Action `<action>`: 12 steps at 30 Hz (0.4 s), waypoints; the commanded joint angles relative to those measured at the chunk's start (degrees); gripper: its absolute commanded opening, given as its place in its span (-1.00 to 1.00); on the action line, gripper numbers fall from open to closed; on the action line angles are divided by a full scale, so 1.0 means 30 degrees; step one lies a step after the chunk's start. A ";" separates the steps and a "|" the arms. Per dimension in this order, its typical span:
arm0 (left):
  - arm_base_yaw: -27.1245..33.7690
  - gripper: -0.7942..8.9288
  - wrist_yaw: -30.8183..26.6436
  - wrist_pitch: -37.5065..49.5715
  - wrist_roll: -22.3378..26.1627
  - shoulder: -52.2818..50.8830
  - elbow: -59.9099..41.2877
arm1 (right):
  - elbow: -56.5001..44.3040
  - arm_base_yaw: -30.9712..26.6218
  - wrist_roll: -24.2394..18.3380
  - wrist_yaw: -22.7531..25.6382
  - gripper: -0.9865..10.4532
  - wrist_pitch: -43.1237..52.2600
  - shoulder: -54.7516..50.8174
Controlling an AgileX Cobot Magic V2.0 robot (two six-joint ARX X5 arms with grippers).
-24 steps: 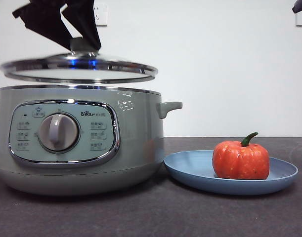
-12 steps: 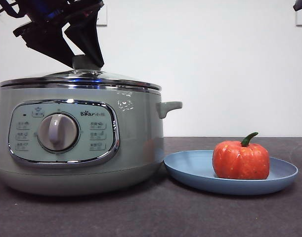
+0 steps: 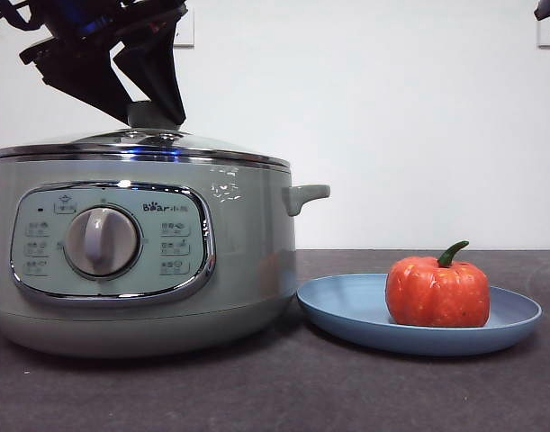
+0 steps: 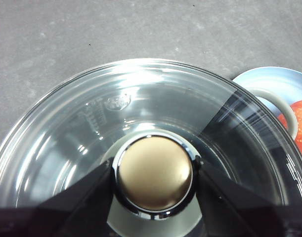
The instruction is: Take the pumpkin out from the steamer,put the pumpkin in the blue plate,close the lid
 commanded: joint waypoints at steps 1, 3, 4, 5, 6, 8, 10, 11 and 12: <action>0.0007 -0.70 -0.0189 -0.0364 0.0226 -0.0131 -0.0095 | -0.0066 0.0015 0.0189 0.0051 0.27 0.0102 -0.0044; 0.0015 -0.23 -0.0182 -0.0299 0.0219 -0.0131 -0.0095 | -0.0066 0.0015 0.0189 0.0051 0.27 0.0102 -0.0044; 0.0015 0.05 -0.0182 -0.0233 0.0219 -0.0131 -0.0095 | -0.0066 0.0015 0.0189 0.0051 0.27 0.0102 -0.0044; 0.0015 0.26 -0.0182 -0.0168 0.0182 -0.0131 -0.0095 | -0.0066 0.0015 0.0189 0.0051 0.27 0.0102 -0.0044; 0.0015 0.34 -0.0189 -0.0095 0.0168 -0.0131 -0.0095 | -0.0066 0.0015 0.0189 0.0051 0.27 0.0102 -0.0044; 0.0015 0.33 -0.0197 0.0124 0.0168 -0.0138 -0.0095 | -0.0066 0.0015 0.0189 0.0051 0.27 0.0102 -0.0044; 0.0015 0.33 -0.0233 0.0554 0.0175 -0.0160 -0.0095 | -0.0066 0.0015 0.0182 0.0051 0.27 0.0102 -0.0044; 0.0015 0.33 -0.0240 0.0743 0.0168 -0.0248 -0.0087 | -0.0066 0.0015 0.0182 0.0051 0.27 0.0102 -0.0044; 0.0015 0.33 -0.0233 0.0852 0.0168 -0.0415 -0.0087 | -0.0066 0.0015 0.0175 0.0051 0.27 0.0102 -0.0044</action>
